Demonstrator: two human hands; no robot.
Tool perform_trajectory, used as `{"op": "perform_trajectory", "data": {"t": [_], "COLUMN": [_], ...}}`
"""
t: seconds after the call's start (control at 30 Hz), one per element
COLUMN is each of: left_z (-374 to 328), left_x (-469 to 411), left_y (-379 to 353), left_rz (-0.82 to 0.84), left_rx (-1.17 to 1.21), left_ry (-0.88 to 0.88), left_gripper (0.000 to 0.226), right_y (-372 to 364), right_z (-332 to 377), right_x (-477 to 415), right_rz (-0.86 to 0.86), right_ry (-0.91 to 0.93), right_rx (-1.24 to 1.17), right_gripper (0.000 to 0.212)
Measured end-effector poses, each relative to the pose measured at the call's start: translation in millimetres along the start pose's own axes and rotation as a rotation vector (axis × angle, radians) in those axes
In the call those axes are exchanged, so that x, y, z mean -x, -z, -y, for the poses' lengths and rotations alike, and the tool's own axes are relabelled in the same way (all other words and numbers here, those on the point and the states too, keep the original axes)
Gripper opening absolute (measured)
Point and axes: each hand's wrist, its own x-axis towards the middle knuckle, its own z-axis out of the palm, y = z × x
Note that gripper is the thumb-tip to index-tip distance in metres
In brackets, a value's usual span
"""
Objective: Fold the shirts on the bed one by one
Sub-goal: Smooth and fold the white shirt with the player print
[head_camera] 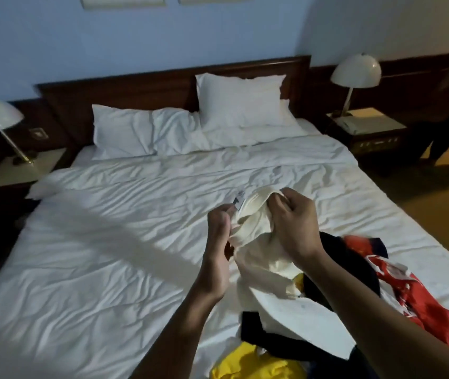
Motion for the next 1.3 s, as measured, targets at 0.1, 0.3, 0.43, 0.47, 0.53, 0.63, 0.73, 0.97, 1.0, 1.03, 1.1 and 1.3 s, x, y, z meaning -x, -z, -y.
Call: {"op": "perform_trajectory", "data": {"t": [0.1,0.3,0.43,0.47,0.53,0.63,0.73,0.97,1.0,1.03,1.1,1.3], "left_z": [-46,-137,-196,-211,-239,-274,-291,-308,-309,-309,-307,-308], "left_x": [37,77,84,85,86,87,85,67,61,58,54,59], "left_y": [42,137,186,192,203,220,251,293,300,306,315,325], "left_rz": [0.010,-0.283,-0.283,-0.280,-0.223,-0.039,0.147,0.057,0.024,-0.001,-0.033,-0.037], "left_rx": [-0.175,-0.306,-0.379,-0.375,-0.331,-0.213,-0.595,-0.948,-0.929,-0.935,-0.961,-0.206], "left_ry": [-0.171,-0.283,-0.317,-0.317,-0.290,-0.196,-0.188,-0.114,-0.056,-0.011,0.044,0.037], "left_gripper": [0.051,0.031,0.033,0.035,0.040,0.032,0.038,0.042,0.043,0.038,0.025,0.022], "right_y": [-33,-93,-126,-132,-144,-163,-178,-225,-229,-232,-235,-234], "right_z": [59,140,173,179,192,210,227,245,248,253,259,262], "right_x": [27,79,105,108,115,126,130,128,127,125,120,97], "right_rz": [0.077,0.312,0.419,0.492,0.623,0.609,0.453,0.108,0.098,0.094,0.111,0.127], "right_ry": [0.069,0.219,0.203,0.188,0.173,0.146,0.135,0.277,0.277,0.282,0.313,0.328], "right_rx": [-0.027,0.053,0.064,0.078,0.184,0.137,-0.044,-0.015,-0.041,-0.072,-0.080,0.030], "right_gripper": [0.042,0.027,0.039,0.047,0.057,0.057,0.035,0.035,0.035,0.037,0.048,0.051]}}
